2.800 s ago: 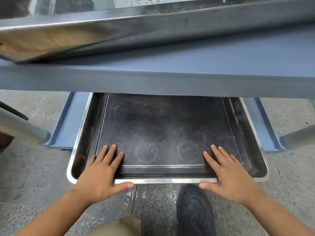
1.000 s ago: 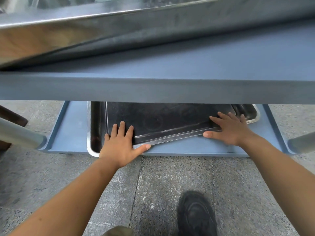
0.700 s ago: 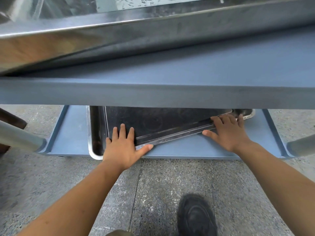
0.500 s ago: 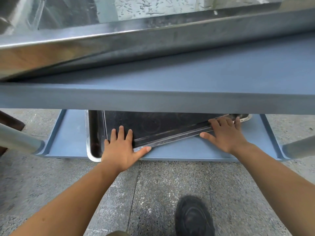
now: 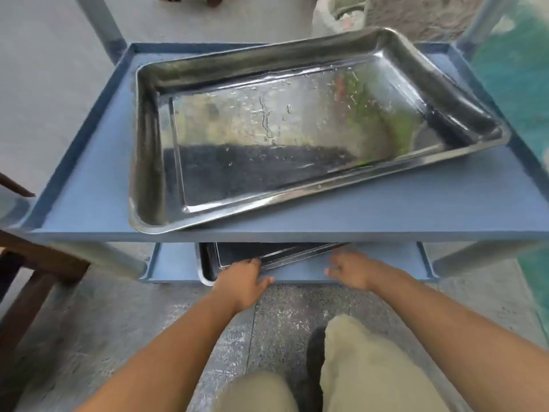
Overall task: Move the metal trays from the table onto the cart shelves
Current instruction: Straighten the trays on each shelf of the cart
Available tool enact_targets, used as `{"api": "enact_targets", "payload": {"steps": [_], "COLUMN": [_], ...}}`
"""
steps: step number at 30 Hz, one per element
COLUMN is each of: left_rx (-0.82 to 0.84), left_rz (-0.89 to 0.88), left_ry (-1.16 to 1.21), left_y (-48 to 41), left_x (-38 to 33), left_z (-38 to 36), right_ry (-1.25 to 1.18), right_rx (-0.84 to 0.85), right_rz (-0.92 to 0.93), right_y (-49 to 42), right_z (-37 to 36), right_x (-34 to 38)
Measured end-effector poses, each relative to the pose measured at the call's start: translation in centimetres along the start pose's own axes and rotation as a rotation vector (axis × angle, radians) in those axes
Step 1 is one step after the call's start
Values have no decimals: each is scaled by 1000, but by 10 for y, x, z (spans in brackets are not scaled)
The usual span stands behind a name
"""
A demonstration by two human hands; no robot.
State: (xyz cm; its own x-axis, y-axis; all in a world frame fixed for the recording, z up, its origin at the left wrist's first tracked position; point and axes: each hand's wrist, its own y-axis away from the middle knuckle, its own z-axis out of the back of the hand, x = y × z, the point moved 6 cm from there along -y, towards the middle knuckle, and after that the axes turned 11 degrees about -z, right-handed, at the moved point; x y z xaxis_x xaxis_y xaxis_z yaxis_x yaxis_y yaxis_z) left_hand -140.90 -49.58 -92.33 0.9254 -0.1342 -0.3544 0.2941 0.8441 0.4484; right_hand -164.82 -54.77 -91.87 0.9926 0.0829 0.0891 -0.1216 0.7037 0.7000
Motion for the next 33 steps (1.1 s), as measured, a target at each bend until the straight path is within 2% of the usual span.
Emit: {"api": "enact_targets", "payload": {"steps": [2,5,13,20,23,26,29,33], "left_rx": [19,52,51,-65,-135,-240,-330,-352], "left_rz": [-23,-46,-128,-139,-163,-128,-65,-15], "left_ry": [44,102,11,17,12,-137,-182,-153], "left_y": [30,77,196,278,294,295,285,255], "left_x": [-21,-59,-157,-206,-219,-223,-219,-211], "left_z": [28,78,237,379,431,478,507,514], "right_ry": [19,68,-59,-222,-256,-286,-203,-48], "right_rx": [111,132,2,-115,-196,-290,-370,-405], "right_rz": [31,60,58,105,156,183,213,240], "right_y": [45,113,285,408,438,449,441,412], "right_z": [14,44,170,293,344,391,423,447], "right_x": [19,42,59,76,80,76,65,43]}}
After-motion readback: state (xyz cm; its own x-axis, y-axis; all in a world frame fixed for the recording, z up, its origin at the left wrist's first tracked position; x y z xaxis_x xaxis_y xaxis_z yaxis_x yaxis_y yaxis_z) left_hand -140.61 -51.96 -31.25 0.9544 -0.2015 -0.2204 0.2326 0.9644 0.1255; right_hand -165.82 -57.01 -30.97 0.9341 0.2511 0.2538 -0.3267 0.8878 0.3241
